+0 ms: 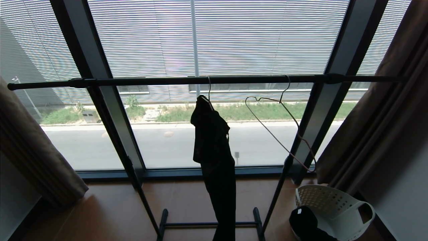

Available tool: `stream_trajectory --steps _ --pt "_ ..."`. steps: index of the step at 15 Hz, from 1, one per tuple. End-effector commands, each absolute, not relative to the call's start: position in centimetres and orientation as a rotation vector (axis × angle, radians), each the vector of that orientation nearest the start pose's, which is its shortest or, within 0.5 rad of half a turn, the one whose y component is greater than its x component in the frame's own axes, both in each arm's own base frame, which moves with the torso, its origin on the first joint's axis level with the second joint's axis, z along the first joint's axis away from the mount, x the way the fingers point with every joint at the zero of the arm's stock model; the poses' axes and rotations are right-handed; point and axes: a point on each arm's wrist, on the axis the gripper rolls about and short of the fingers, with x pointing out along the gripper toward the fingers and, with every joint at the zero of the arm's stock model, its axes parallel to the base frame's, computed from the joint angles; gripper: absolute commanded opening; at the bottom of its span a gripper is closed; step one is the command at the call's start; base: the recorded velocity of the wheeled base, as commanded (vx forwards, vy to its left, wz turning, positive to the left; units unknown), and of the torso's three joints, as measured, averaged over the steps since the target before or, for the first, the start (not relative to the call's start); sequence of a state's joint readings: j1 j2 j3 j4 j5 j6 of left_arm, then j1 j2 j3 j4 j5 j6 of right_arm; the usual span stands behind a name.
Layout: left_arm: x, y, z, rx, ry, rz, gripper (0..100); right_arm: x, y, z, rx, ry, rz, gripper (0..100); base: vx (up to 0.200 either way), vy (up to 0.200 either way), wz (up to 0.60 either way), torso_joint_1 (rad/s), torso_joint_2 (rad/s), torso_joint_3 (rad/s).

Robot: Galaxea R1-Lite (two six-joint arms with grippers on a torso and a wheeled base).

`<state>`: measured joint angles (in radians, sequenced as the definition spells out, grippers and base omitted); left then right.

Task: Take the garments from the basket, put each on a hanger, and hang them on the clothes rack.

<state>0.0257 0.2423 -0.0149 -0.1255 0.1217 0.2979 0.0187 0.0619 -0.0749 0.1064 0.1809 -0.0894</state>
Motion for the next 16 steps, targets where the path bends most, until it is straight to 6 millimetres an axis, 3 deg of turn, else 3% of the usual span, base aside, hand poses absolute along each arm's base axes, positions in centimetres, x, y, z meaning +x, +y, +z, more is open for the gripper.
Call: stream_trajectory --steps 1,4,9,16 --pt "-1.6 0.2 8.6 0.236 0.040 0.169 100 -2.7 0.4 8.2 -0.082 0.054 0.196 100 0.000 0.000 0.00 0.000 0.00 0.000" --pt "-1.7 -0.1 7.8 0.027 0.100 0.043 100 -2.7 0.4 8.2 -0.064 0.055 0.189 100 0.000 0.000 0.00 0.000 0.00 0.000" --pt "-2.0 -0.2 7.5 0.072 0.067 -0.130 100 -2.5 0.1 7.9 -0.035 0.011 0.062 100 0.000 0.000 0.00 0.000 0.00 0.000" --pt "-2.3 0.0 7.4 0.052 0.030 -0.015 100 -2.3 0.0 7.5 -0.032 0.020 0.000 100 0.000 0.000 0.00 0.000 0.00 0.000"
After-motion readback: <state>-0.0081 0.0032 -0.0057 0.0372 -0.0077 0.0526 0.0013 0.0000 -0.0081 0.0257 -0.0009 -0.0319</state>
